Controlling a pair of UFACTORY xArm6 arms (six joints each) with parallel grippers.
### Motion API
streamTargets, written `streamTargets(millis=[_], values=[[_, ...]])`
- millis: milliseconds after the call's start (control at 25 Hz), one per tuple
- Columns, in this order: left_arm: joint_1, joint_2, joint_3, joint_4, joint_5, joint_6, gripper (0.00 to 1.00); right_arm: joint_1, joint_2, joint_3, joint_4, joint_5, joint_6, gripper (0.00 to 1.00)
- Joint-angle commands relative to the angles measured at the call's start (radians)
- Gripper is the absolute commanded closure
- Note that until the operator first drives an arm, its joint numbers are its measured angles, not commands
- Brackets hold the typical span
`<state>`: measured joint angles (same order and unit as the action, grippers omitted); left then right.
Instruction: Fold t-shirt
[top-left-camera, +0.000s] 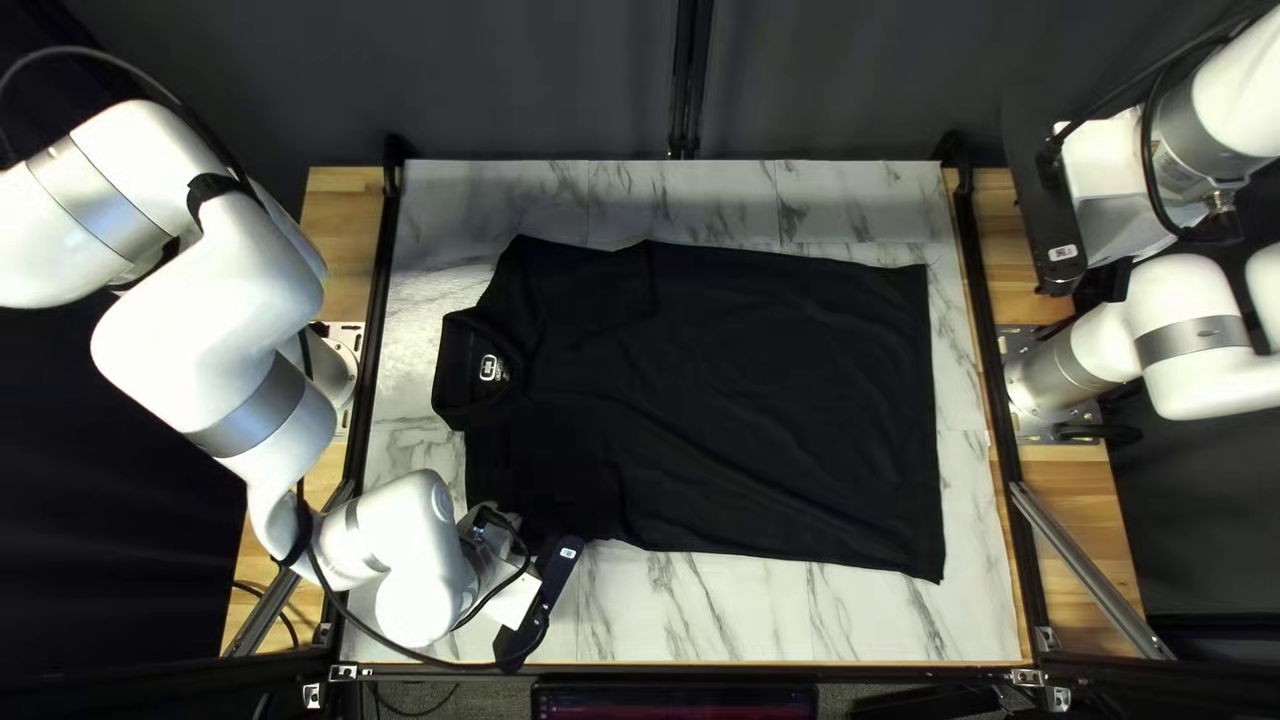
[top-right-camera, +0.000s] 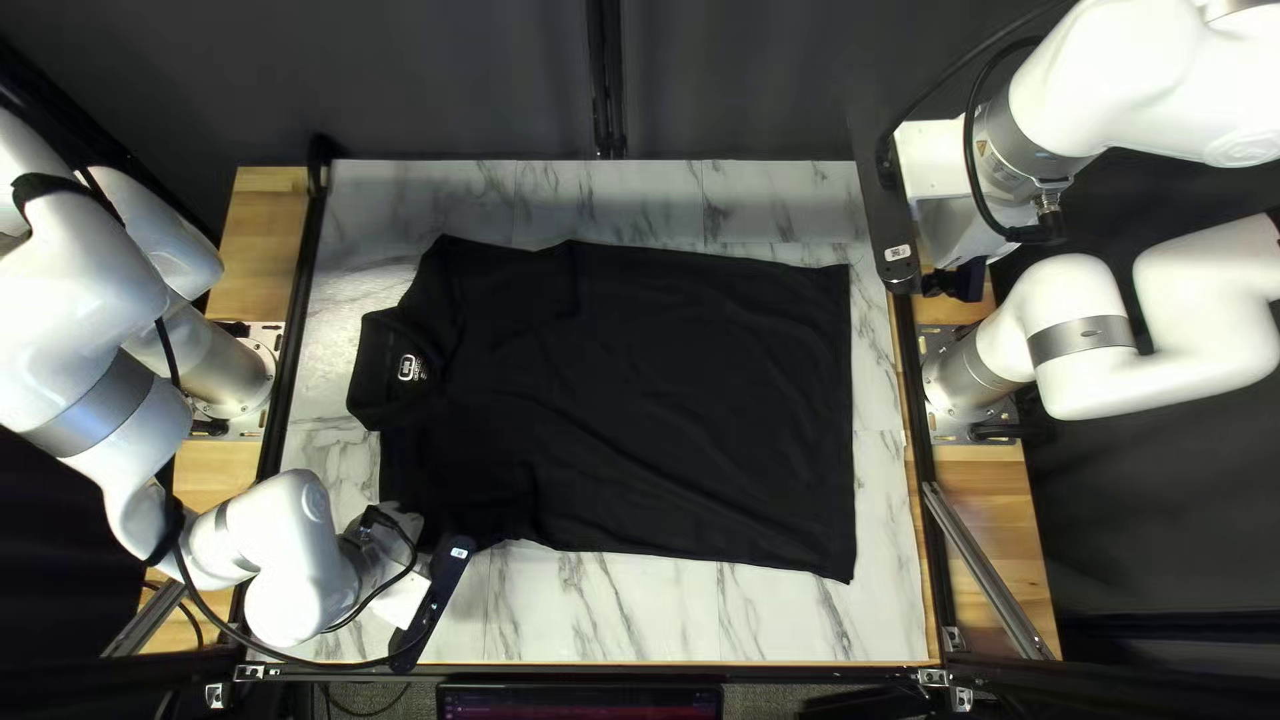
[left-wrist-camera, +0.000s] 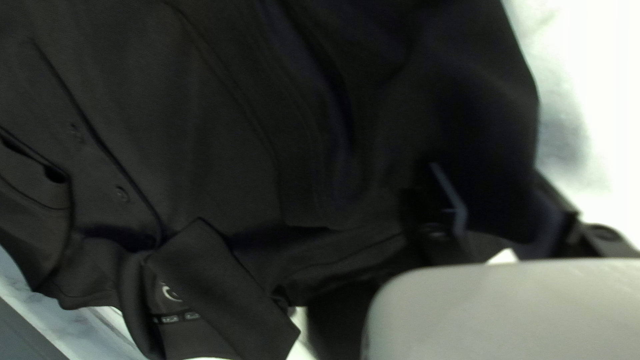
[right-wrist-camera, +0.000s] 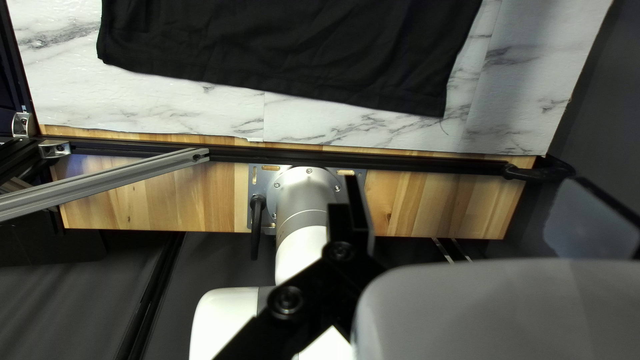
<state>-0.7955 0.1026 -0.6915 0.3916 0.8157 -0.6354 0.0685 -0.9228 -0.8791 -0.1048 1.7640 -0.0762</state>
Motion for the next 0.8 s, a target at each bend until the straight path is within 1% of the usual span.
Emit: streamTargets(millis=[40,120,160,280,560,800], values=[[0.034,-0.072,-0.022,-0.007,0.095,0.085,1.00,0.000,0.000,0.000,0.000,0.000,0.000,0.00],[0.058,-0.095,-0.037,0.006,0.132,0.131,1.00,0.000,0.000,0.000,0.000,0.000,0.000,0.00],[0.083,-0.110,-0.053,0.019,0.160,0.175,1.00,0.000,0.000,0.000,0.000,0.000,0.000,0.00],[0.146,-0.127,-0.081,0.061,0.189,0.273,1.00,0.000,0.000,0.000,0.000,0.000,0.000,0.00],[0.256,-0.101,-0.169,0.166,0.186,0.467,1.00,0.000,0.000,0.000,0.000,0.000,0.000,0.00],[0.328,-0.036,-0.271,0.227,0.149,0.607,1.00,0.000,0.000,0.000,0.000,0.000,0.000,0.00]])
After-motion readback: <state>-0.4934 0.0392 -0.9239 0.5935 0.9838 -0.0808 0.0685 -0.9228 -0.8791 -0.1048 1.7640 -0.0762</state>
